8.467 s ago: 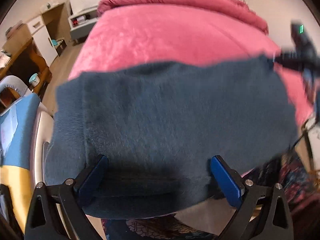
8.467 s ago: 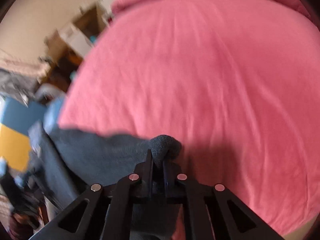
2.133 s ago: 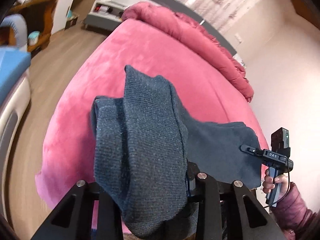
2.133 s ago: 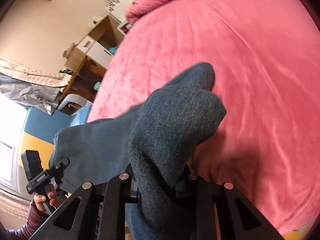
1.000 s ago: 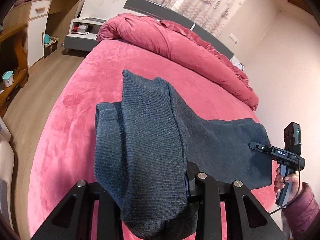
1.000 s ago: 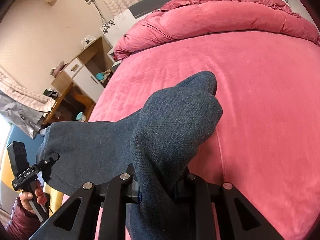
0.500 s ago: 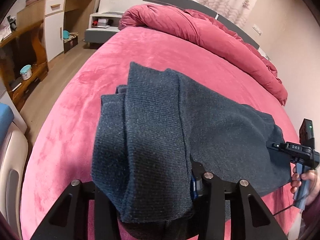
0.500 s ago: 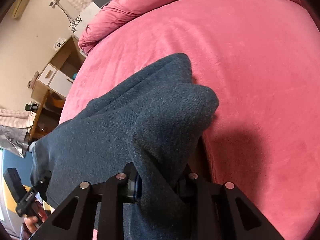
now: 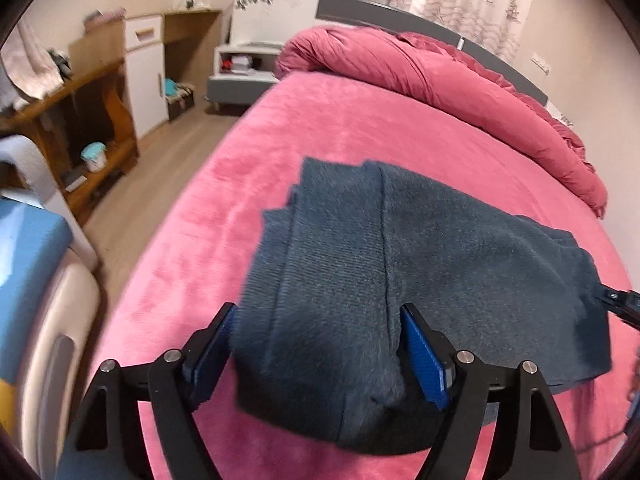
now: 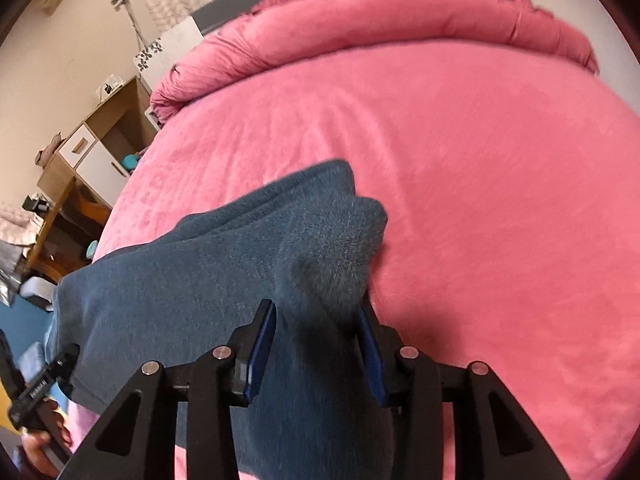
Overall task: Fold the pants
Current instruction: 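Lay the folded end down and open both grippers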
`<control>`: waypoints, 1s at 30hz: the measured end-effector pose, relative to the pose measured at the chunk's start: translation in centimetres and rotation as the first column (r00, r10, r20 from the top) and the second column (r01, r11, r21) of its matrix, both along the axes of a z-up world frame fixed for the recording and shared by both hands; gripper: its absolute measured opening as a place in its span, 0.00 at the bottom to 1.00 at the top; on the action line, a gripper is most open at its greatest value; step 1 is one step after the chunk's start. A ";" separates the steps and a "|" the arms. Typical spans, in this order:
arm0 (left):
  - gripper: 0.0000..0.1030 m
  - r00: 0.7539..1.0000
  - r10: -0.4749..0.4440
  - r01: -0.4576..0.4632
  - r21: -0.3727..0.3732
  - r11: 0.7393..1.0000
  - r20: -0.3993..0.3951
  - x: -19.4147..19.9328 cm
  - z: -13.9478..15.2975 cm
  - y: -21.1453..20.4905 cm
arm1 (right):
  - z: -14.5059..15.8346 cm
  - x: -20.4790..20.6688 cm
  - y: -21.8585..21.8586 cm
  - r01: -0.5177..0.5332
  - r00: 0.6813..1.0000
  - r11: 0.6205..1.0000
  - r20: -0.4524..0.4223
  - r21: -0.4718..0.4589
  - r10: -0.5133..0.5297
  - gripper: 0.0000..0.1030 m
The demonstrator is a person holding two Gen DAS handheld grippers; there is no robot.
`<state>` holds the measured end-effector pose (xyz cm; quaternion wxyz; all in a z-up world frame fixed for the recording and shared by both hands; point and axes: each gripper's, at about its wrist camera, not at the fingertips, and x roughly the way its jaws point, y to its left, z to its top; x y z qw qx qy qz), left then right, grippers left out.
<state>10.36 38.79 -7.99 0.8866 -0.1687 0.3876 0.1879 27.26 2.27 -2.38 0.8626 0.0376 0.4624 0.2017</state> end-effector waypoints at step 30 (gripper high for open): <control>0.88 0.993 0.107 -0.100 0.124 0.987 -0.051 0.3 0.5 -1.8 | -1.3 -2.6 -2.6 0.113 0.993 0.990 0.050 -0.085 -0.109 0.68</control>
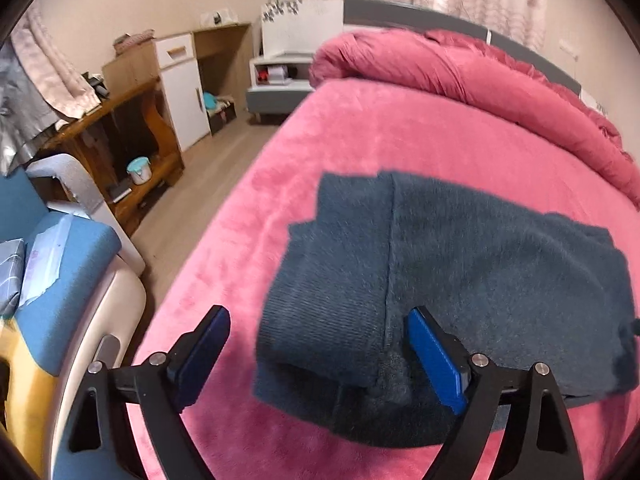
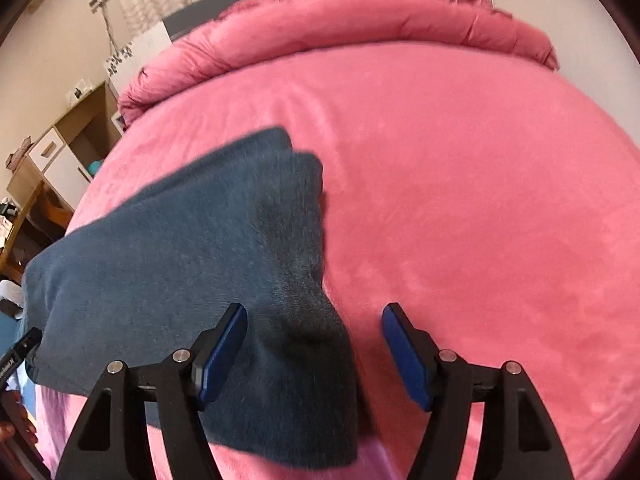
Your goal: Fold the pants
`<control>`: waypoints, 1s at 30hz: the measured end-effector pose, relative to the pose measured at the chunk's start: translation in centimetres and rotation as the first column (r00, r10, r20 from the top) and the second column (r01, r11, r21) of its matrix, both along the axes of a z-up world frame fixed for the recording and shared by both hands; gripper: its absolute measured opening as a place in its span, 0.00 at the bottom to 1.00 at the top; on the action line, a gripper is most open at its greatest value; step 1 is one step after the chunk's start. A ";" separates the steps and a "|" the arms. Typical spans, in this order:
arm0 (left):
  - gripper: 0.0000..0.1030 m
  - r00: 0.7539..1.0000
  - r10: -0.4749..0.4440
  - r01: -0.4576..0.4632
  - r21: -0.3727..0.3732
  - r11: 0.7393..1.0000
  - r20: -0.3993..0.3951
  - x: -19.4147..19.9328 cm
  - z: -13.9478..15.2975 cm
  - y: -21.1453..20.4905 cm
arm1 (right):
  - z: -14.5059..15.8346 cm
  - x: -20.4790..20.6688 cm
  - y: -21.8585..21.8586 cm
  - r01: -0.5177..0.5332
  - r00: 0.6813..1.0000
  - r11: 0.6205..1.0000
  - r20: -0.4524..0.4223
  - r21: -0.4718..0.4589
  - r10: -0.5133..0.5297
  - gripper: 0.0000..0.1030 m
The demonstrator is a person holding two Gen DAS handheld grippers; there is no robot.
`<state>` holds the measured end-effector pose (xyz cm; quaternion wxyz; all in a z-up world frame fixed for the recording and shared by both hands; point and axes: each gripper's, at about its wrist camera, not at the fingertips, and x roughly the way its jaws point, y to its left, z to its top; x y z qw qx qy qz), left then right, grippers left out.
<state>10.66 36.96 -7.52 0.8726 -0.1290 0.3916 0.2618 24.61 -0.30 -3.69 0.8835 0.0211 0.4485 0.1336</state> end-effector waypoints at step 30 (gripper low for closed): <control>0.96 1.000 0.025 -0.024 -0.109 0.994 0.012 -10.0 3.3 -5.3 | 1.9 -11.3 -0.5 -0.052 0.999 0.998 -0.015 0.020 0.052 0.69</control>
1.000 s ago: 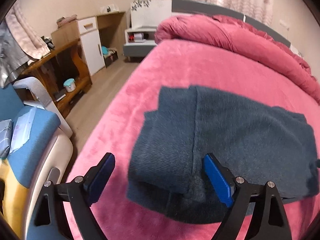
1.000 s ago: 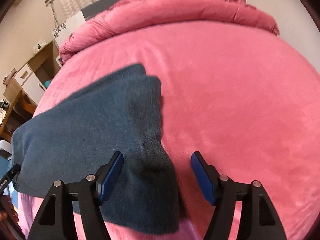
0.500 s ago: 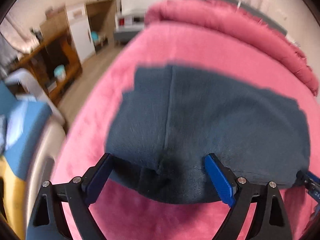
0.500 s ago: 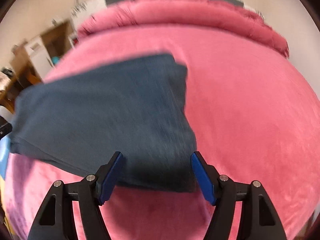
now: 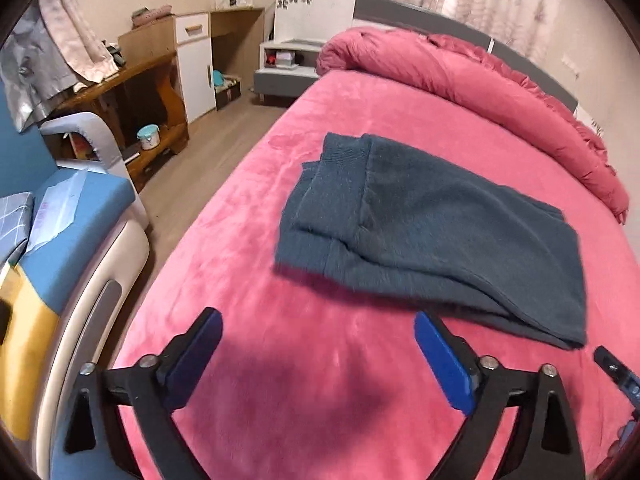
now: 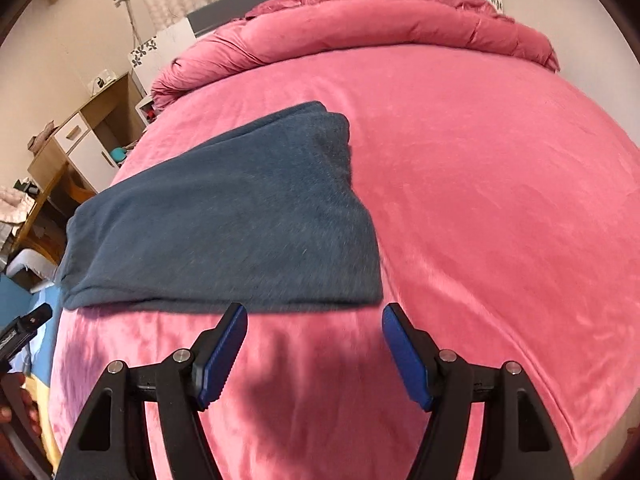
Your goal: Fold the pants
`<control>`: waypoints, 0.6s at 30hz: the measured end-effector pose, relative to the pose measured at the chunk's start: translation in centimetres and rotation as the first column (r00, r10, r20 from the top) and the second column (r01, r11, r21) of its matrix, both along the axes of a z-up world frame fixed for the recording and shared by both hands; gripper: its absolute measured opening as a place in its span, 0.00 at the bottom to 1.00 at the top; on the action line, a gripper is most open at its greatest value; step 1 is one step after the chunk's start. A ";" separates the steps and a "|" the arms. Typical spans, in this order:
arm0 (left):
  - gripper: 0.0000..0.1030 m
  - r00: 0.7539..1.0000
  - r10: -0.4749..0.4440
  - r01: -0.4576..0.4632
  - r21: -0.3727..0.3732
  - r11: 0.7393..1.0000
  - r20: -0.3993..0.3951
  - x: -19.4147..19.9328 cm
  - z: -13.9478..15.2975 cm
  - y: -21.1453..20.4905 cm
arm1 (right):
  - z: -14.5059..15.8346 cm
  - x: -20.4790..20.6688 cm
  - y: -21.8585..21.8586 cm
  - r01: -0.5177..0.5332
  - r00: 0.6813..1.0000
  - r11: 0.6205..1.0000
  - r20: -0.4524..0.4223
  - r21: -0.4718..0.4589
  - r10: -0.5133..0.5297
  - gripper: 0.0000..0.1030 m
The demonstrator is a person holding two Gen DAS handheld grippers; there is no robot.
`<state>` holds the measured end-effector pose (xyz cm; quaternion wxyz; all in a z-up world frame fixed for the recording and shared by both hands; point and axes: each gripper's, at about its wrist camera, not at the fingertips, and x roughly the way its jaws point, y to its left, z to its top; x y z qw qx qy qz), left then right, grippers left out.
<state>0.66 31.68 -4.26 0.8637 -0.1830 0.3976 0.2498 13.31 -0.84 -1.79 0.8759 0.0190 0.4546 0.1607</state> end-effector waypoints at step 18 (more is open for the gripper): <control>1.00 0.987 -0.003 -0.019 0.135 0.991 0.160 -10.3 6.7 -7.0 | 3.7 -12.8 3.9 -0.047 0.979 0.994 0.193 -0.095 0.065 0.70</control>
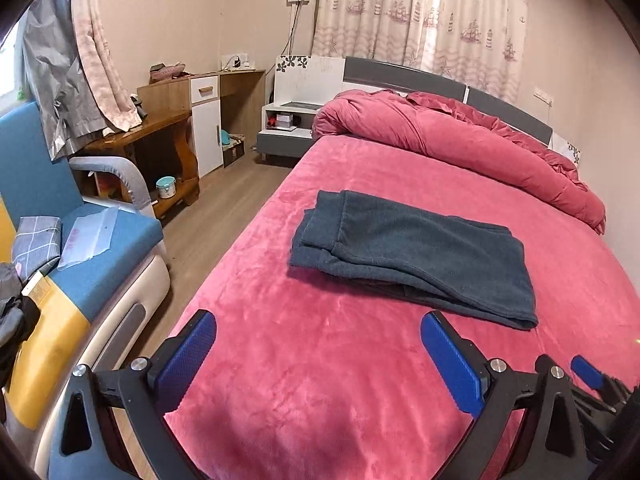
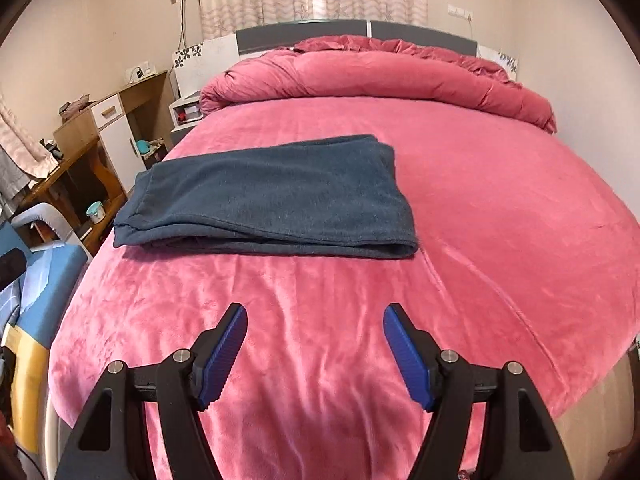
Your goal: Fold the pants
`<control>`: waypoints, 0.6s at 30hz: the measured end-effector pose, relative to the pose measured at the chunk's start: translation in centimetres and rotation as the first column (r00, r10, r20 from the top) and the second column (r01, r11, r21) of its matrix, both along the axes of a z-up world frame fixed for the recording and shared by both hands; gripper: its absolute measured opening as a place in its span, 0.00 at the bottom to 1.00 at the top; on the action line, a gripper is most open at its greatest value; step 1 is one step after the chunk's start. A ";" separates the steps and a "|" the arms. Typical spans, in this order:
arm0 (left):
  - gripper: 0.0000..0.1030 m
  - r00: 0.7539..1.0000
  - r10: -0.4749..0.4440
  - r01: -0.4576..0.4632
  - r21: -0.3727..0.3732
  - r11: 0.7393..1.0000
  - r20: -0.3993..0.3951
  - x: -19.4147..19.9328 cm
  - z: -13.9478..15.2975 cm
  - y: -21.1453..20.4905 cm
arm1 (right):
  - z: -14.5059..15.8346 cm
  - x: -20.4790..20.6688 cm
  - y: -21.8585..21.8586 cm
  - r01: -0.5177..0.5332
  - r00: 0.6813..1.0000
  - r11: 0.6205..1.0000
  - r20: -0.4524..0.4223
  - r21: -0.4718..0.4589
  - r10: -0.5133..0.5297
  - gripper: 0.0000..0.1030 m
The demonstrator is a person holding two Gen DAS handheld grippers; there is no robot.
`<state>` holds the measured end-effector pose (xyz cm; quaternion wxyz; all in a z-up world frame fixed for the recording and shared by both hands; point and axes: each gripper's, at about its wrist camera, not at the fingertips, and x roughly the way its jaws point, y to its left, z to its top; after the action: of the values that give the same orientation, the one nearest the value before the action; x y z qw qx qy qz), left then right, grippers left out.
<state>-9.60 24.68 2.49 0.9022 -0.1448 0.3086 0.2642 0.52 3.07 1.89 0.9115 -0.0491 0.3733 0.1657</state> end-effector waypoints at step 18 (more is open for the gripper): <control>1.00 0.997 0.072 -0.069 0.058 0.996 -0.042 -1.5 -1.3 -1.4 | 0.5 -2.2 0.2 -0.011 1.000 1.000 0.018 -0.013 0.012 0.70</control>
<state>-11.12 23.27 1.15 0.8891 -0.1241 0.3153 0.3077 -1.71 3.30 2.43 0.9135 -0.0587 0.3658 0.1681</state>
